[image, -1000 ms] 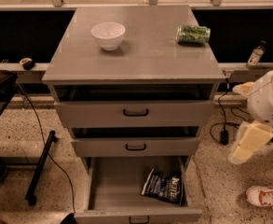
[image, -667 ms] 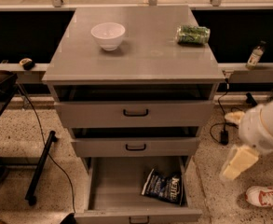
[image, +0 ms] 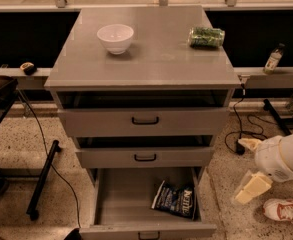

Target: Pick blue chip bag from bottom drawer and place on counter

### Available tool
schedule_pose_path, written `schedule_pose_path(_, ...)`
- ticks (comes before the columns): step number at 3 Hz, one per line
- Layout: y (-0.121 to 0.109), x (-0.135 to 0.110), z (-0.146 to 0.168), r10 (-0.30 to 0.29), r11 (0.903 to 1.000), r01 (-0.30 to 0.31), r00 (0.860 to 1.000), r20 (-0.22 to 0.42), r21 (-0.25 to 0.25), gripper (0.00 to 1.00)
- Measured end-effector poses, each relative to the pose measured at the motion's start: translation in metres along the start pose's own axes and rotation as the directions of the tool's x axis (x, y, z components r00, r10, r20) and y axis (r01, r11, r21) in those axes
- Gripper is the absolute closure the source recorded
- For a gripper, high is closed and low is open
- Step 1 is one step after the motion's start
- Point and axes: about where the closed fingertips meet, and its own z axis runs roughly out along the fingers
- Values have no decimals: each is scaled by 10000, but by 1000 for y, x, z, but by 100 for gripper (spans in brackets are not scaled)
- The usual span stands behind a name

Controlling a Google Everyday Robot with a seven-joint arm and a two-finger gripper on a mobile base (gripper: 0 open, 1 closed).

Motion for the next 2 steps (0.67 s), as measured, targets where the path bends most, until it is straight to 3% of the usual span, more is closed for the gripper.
schedule_pose_path(1, -21, 14, 22, 880, 9959, -892, 9930, 794, 114, 0)
schedule_pose_path(2, -19, 44, 83, 1619, 9861, -1663, 9629, 2160, 23, 0)
